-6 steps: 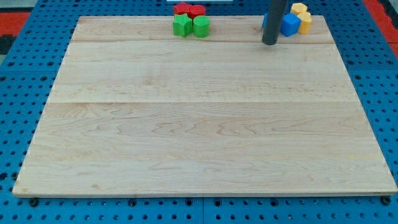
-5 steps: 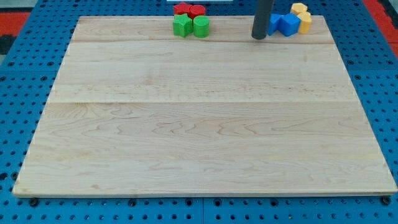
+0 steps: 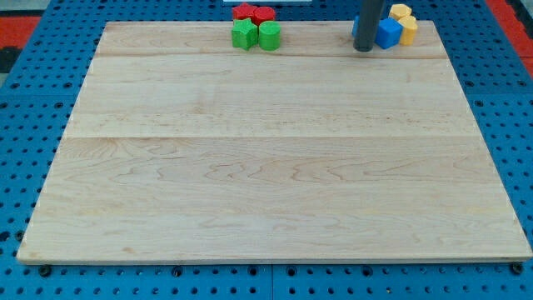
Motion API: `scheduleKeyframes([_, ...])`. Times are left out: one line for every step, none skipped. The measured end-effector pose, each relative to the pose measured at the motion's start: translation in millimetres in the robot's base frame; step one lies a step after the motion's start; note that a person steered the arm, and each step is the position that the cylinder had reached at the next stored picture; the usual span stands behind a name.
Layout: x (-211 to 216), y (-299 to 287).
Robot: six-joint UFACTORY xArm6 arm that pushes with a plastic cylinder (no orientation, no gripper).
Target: Move the blue triangle up a bit
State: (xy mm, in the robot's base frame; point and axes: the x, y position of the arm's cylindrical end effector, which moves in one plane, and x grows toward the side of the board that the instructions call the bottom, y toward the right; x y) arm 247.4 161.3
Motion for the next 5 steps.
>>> scheduleKeyframes([-29.0, 0.8])
scheduleKeyframes([-24.3, 0.8])
scheduleKeyframes([-18.6, -7.2])
scheduleKeyframes([-39.1, -6.3])
scheduleKeyframes([-47.3, 17.7])
